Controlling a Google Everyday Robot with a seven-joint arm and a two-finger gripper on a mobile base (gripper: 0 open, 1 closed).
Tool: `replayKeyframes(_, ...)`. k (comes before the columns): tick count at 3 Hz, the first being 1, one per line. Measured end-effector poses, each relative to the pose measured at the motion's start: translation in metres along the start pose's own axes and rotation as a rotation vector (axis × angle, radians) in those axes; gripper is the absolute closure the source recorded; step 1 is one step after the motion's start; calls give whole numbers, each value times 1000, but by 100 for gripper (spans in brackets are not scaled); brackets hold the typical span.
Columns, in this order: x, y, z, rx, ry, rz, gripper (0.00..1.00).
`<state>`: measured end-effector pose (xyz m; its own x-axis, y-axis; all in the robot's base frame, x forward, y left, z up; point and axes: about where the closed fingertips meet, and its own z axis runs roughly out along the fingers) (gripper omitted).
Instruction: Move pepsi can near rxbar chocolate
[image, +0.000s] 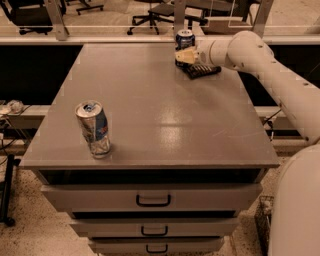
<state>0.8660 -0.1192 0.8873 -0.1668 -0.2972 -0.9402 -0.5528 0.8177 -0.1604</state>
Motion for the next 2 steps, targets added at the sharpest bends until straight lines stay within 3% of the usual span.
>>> replayKeyframes(1, -4, 4, -13, -18, -39, -5, 0)
replayKeyframes(2, -13, 8, -40, -41, -76, -44, 0)
